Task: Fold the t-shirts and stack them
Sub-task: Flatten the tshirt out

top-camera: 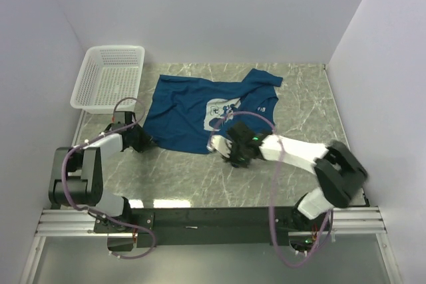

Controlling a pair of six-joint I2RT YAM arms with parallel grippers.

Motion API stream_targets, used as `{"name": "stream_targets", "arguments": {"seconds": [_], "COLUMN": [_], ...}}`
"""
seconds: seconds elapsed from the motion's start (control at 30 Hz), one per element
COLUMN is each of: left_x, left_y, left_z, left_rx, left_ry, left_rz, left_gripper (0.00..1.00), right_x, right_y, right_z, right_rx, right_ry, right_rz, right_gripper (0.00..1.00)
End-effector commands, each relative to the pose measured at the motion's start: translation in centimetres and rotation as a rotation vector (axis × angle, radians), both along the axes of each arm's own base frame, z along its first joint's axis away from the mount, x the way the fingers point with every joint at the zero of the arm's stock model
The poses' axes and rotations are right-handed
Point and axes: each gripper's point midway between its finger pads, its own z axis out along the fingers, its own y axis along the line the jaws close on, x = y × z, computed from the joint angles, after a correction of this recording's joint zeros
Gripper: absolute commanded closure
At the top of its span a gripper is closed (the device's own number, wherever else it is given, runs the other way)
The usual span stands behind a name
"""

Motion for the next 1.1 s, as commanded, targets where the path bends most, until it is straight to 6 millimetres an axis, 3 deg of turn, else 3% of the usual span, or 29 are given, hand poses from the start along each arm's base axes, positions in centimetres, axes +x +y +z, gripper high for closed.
{"name": "stream_targets", "arguments": {"seconds": [0.0,0.03,0.1,0.13,0.2,0.23,0.27,0.3,0.4,0.43,0.5,0.6,0.63,0.7,0.73,0.77,0.8,0.83,0.87,0.93,0.97,1.0,1.03,1.07], "left_x": [-0.4,-1.5,-3.4,-5.0,-7.4,-9.0,-9.7,-11.1,-12.4,-12.2,-12.3,-11.2,-9.9,-7.7,-6.6,-4.9,-3.7,-2.6,-1.4,1.2,2.1,3.9,4.5,5.2], "left_y": [-0.6,-0.9,-1.9,-2.5,-4.4,-5.0,-5.6,-6.0,-5.7,-4.8,-4.7,-4.6,-4.4,-3.6,-3.4,-2.8,-2.8,-2.6,-2.4,-1.4,-0.8,0.3,0.5,1.1], "left_z": [2.6,2.6,4.7,4.3,6.7,6.4,8.0,8.2,10.8,11.0,11.6,12.7,13.6,13.5,13.5,12.2,12.5,10.5,10.2,10.0,8.0,8.2,6.2,5.7], "left_rx": [-0.015,-0.026,-0.086,-0.120,-0.245,-0.293,-0.341,-0.371,-0.336,-0.274,-0.248,-0.235,-0.219,-0.174,-0.159,-0.128,-0.121,-0.118,-0.097,-0.027,0.017,0.081,0.092,0.081], "left_ry": [-0.090,-0.085,-0.122,-0.105,-0.137,-0.116,-0.159,-0.125,-0.173,-0.183,-0.187,-0.254,-0.322,-0.353,-0.362,-0.330,-0.330,-0.252,-0.253,-0.251,-0.205,-0.210,-0.151,-0.137], "left_rz": [-0.063,-0.072,-0.103,-0.117,-0.158,-0.167,-0.174,-0.183,-0.189,-0.170,-0.201,-0.200,-0.198,-0.164,-0.153,-0.139,-0.139,-0.135,-0.146,-0.130,-0.148,-0.123,-0.127,-0.118], "left_gripper": [0.99,0.99,0.99,0.99,0.99,0.94,0.85,0.77,0.57,0.41,0.37,0.36,0.35,0.32,0.31,0.31,0.31,0.31,0.32,0.32,0.32,0.32,0.31,0.32], "right_x": [-6.0,-6.3,-7.4,-8.2,-8.6,-8.7,-8.6,-8.2,-6.2,-5.0,-3.8,-0.8,1.2,4.2,5.9,8.1,9.1,10.0,11.8,13.4,14.0,14.2,14.2,14.0], "right_y": [-8.1,-10.8,-15.5,-17.7,-20.7,-21.4,-22.0,-21.6,-20.7,-19.9,-19.2,-16.8,-16.1,-15.9,-16.1,-15.8,-15.9,-17.3,-18.5,-21.5,-22.5,-23.7,-24.5,-25.4], "right_z": [1.0,2.5,1.6,1.9,1.0,1.5,1.8,2.5,5.8,6.8,9.1,10.9,10.2,10.5,8.1,9.3,9.0,6.8,7.3,6.1,5.8,5.6,4.8,4.4], "right_rx": [-0.129,-0.129,-0.240,-0.276,-0.378,-0.387,-0.387,-0.347,-0.252,-0.200,-0.107,0.083,0.119,0.189,0.177,0.238,0.286,0.284,0.304,0.301,0.295,0.272,0.261,0.262], "right_ry": [0.063,0.010,-0.031,-0.058,-0.102,-0.153,-0.173,-0.210,-0.337,-0.373,-0.394,-0.361,-0.317,-0.240,-0.127,-0.099,-0.019,0.082,0.077,0.088,0.079,0.064,0.082,0.100], "right_rz": [0.343,0.317,0.356,0.328,0.278,0.268,0.239,0.218,0.096,0.057,-0.033,-0.187,-0.243,-0.461,-0.547,-0.613,-0.720,-0.823,-0.898,-1.060,-1.130,-1.171,-1.198,-1.237], "right_gripper": [1.00,1.00,1.00,1.00,0.77,0.70,0.51,0.44,0.31,0.27,0.25,0.19,0.19,0.21,0.24,0.31,0.32,0.32,0.32,0.33,0.33,0.33,0.32,0.32]}}
